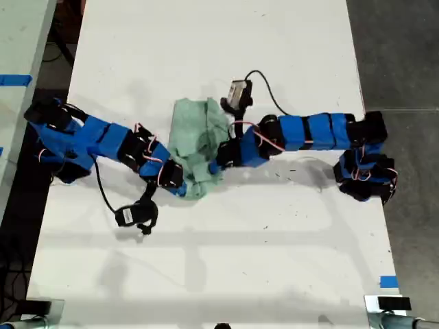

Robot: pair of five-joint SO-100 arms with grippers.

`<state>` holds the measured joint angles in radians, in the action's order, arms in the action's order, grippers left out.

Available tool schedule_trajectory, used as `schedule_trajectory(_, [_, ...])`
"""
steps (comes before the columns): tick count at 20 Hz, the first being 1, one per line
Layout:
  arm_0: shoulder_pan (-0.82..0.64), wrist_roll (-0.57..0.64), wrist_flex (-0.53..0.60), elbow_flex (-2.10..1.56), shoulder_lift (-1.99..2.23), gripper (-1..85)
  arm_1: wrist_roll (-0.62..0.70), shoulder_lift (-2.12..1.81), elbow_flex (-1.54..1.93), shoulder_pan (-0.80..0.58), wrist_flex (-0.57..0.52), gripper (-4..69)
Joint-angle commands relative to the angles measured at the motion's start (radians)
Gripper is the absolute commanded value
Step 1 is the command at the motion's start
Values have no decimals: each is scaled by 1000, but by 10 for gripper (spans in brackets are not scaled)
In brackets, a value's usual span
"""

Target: Fold t shirt

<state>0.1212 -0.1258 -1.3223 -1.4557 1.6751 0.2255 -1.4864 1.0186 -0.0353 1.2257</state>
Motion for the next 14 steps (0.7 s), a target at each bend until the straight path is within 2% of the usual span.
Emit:
schedule_trajectory(1, [-238, 114, -77, 2, 206, -1, 100, -138, -6, -144, -107, -5])
schedule_trajectory(3, [-428, 210, -60, -67, 287, 13, 124, -140, -2, -253, -140, 20])
schedule_trajectory(5, [-583, 270, -49, -98, 302, 148, 130, -124, 9, -354, -135, 138])
schedule_trajectory(7, [-718, 319, -44, -98, 268, 172, 103, -117, 25, -462, -87, 213])
schedule_trajectory(9, [-830, 383, -51, -74, 224, 217, 89, -120, 28, -566, -5, 220])
schedule_trajectory(12, [-917, 420, -118, 6, 238, 206, 86, -164, 21, -693, 160, 221])
schedule_trajectory(13, [-937, 440, -149, 38, 267, 156, 84, -193, 21, -727, 225, 172])
schedule_trajectory(14, [-957, 459, -176, 67, 314, -1, 84, -235, 31, -746, 281, -15])
